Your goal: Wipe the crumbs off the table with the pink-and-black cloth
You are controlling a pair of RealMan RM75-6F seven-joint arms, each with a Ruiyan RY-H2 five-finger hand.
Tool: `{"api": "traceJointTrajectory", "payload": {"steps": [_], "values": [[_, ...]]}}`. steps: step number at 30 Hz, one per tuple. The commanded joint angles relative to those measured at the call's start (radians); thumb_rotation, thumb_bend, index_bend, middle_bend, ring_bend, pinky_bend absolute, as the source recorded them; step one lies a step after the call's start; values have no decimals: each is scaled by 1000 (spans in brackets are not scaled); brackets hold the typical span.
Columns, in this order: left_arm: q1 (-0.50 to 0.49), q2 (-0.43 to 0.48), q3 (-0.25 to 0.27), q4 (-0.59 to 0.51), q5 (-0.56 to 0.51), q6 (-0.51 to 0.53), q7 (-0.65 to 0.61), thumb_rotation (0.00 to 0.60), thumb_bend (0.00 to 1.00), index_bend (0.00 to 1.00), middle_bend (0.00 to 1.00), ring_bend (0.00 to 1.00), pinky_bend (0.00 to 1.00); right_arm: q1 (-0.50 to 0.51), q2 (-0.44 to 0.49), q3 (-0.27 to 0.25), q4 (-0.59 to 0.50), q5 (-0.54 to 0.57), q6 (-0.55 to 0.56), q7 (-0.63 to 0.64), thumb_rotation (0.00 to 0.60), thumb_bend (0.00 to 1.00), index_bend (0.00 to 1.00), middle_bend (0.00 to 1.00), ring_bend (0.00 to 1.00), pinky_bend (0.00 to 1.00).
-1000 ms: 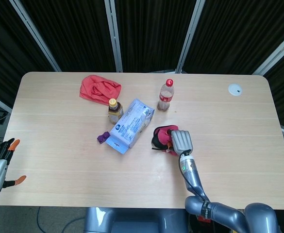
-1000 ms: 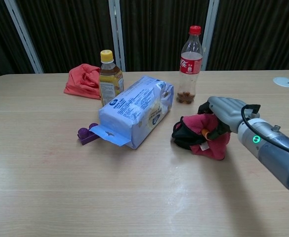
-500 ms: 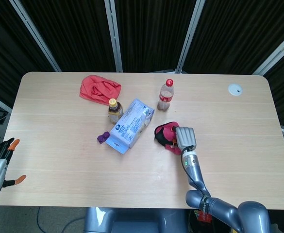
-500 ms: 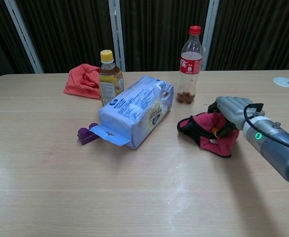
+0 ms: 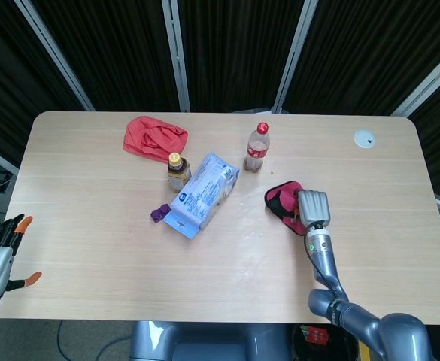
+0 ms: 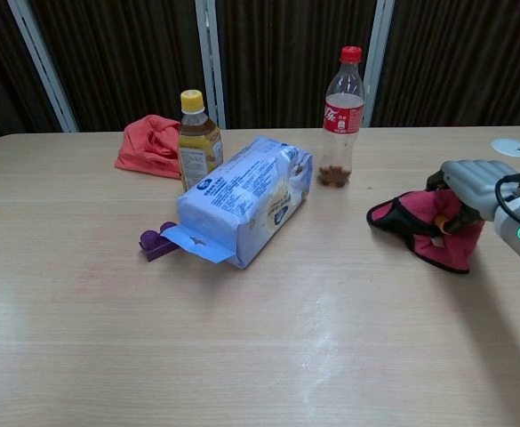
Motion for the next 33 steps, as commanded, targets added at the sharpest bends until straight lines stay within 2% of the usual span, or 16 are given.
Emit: {"api": "traceJointTrajectory", "payload": {"steps": [1, 5, 9, 12, 14, 18, 21, 23, 24, 26, 28, 33], "values": [[3, -6, 3, 5, 8, 8, 7, 600, 0, 23, 0, 0, 0, -28, 42, 2, -35, -3, 36, -8, 600, 531, 754, 651, 546, 717], [6, -11, 3, 4, 6, 13, 17, 600, 0, 25, 0, 0, 0, -66, 128, 6, -141, -1, 70, -21, 600, 530, 754, 651, 546, 717], [6, -14, 7, 2, 9, 12, 32, 600, 0, 25, 0, 0, 0, -114, 234, 31, -301, 25, 113, -26, 600, 530, 755, 651, 546, 717], [7, -17, 7, 3, 9, 14, 37, 600, 0, 25, 0, 0, 0, -134, 279, 34, -368, 32, 128, -28, 600, 526, 748, 644, 535, 716], [8, -18, 6, 3, 10, 17, 41, 600, 0, 25, 0, 0, 0, -153, 319, 38, -423, 47, 133, -28, 600, 485, 722, 621, 512, 716], [9, -25, 4, 5, 14, 23, 41, 600, 0, 25, 0, 0, 0, -177, 385, 39, -513, 66, 133, -25, 600, 317, 592, 526, 416, 688], [8, -27, 6, 8, 21, 24, 42, 600, 0, 25, 0, 0, 0, -189, 419, 30, -561, 70, 126, -18, 600, 205, 455, 408, 307, 659], [8, -29, 5, 9, 24, 26, 41, 600, 0, 25, 0, 0, 0, -196, 442, 22, -594, 72, 117, -13, 600, 139, 352, 294, 194, 593], [9, -30, 4, 11, 25, 29, 40, 600, 0, 25, 0, 0, 0, -198, 459, 13, -615, 72, 109, -16, 600, 105, 295, 222, 118, 521], [10, -30, 4, 12, 26, 32, 38, 600, 0, 26, 0, 0, 0, -204, 477, 7, -643, 72, 108, -15, 600, 64, 225, 123, 27, 415], [11, -30, 4, 13, 26, 32, 37, 600, 0, 26, 0, 0, 0, -211, 496, -2, -671, 72, 112, -18, 600, 40, 181, 52, 1, 354], [11, -29, 2, 13, 26, 34, 33, 600, 0, 25, 0, 0, 0, -233, 536, -13, -739, 58, 139, -8, 600, 25, 127, 2, 0, 260]]}}
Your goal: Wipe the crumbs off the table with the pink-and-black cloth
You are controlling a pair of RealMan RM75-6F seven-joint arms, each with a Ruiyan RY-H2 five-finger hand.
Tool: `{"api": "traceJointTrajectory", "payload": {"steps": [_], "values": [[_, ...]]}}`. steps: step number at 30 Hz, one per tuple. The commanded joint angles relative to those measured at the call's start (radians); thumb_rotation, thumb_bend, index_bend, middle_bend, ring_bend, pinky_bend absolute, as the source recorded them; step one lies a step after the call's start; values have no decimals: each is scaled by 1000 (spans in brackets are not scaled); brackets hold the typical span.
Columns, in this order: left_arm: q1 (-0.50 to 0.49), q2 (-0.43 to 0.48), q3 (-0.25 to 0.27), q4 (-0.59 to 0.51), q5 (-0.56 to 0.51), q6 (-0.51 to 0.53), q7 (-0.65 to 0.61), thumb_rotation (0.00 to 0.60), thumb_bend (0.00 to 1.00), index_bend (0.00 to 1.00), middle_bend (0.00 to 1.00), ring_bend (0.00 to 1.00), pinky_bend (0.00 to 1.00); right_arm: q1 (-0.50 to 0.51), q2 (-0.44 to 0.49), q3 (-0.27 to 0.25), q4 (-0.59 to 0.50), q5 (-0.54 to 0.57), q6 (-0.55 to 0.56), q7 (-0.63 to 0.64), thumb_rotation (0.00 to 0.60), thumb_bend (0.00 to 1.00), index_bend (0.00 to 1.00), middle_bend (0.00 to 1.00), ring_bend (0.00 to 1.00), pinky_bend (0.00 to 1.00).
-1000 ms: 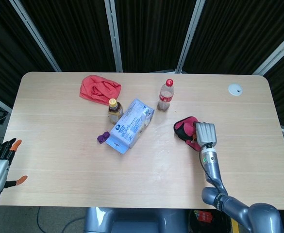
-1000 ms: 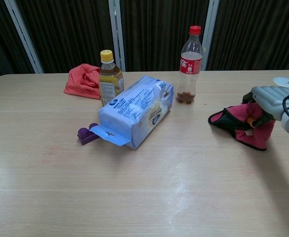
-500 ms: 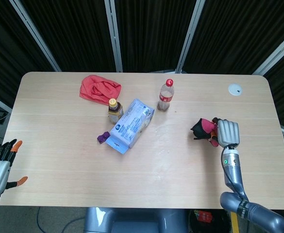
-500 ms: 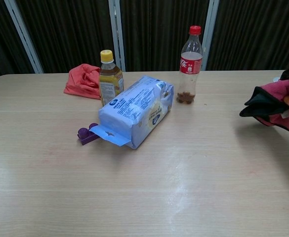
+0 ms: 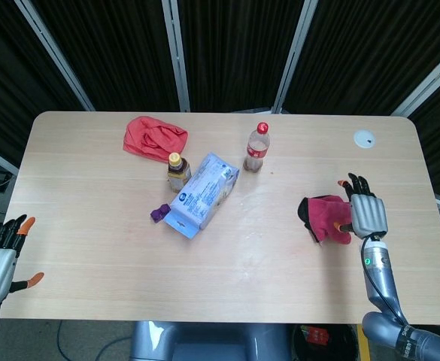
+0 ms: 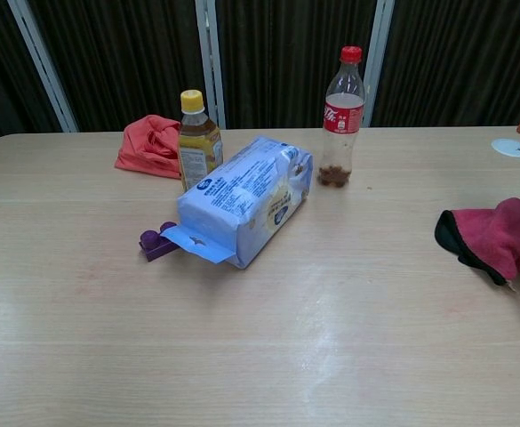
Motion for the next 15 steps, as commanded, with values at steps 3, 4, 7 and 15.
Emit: {"api": "traceJointTrajectory", "payload": {"steps": [3, 4, 7, 15], "values": [[0, 1, 0, 1, 4, 1, -8, 600, 0, 22, 0, 0, 0, -45, 71, -27, -96, -51, 56, 27, 600, 21, 93, 0, 0, 197], [-1, 2, 1, 1, 5, -1, -10, 600, 0, 19, 0, 0, 0, -53, 82, -32, -111, -62, 68, 34, 600, 20, 80, 0, 0, 173], [-1, 5, -2, 1, 14, 5, -27, 600, 0, 5, 0, 0, 0, -132, 166, -102, -207, -186, 170, 60, 600, 18, 32, 0, 0, 109], [2, 0, -4, 18, 32, 22, -37, 600, 0, 0, 0, 0, 0, -299, 291, -300, -234, -519, 380, 139, 600, 0, 0, 0, 0, 0]]}}
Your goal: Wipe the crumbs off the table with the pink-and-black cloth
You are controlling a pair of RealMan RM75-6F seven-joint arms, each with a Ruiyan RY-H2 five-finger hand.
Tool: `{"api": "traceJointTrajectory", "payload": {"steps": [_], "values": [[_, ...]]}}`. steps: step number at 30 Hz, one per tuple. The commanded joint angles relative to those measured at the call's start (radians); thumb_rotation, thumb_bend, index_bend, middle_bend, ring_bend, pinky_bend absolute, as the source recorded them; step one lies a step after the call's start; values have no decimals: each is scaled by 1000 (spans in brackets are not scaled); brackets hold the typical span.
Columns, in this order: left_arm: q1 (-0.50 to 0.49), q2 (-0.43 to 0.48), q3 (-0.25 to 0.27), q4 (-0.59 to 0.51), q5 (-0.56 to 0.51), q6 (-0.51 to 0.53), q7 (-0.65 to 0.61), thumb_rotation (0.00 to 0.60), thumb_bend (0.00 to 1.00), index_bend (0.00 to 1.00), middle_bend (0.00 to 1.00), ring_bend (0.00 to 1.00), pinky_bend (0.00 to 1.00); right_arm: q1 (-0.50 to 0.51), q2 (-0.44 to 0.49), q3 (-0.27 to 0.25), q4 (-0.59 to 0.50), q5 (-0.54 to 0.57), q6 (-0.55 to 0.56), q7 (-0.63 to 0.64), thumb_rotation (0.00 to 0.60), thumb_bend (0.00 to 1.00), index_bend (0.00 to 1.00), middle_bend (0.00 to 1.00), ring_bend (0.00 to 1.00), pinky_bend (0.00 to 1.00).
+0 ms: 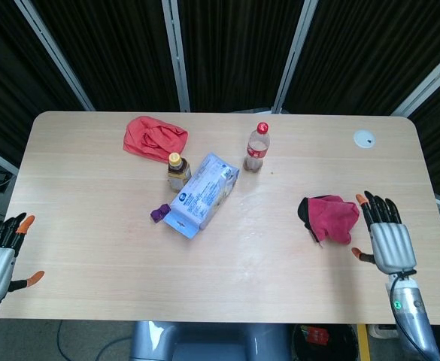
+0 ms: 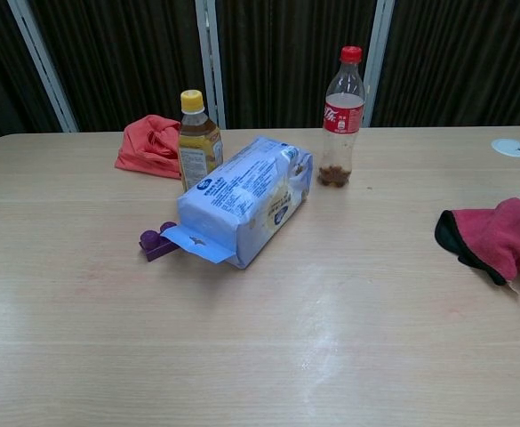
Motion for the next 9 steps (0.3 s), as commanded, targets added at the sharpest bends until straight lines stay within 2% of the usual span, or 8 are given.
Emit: {"api": "traceJointTrajectory", "payload": {"steps": [1, 4, 9], "values": [[0, -4, -3, 12, 5, 6, 3, 600, 0, 0, 0, 0, 0, -106, 67, -116, 9, -174, 135, 54, 600, 0, 0, 0, 0, 0], [-2, -8, -5, 24, 11, 9, 5, 600, 0, 0, 0, 0, 0, -120, 62, -126, 24, -187, 144, 78, 600, 0, 0, 0, 0, 0], [-3, -19, -7, 40, 20, 17, 11, 600, 0, 0, 0, 0, 0, -118, 42, -113, 36, -192, 141, 86, 600, 0, 0, 0, 0, 0]]}}
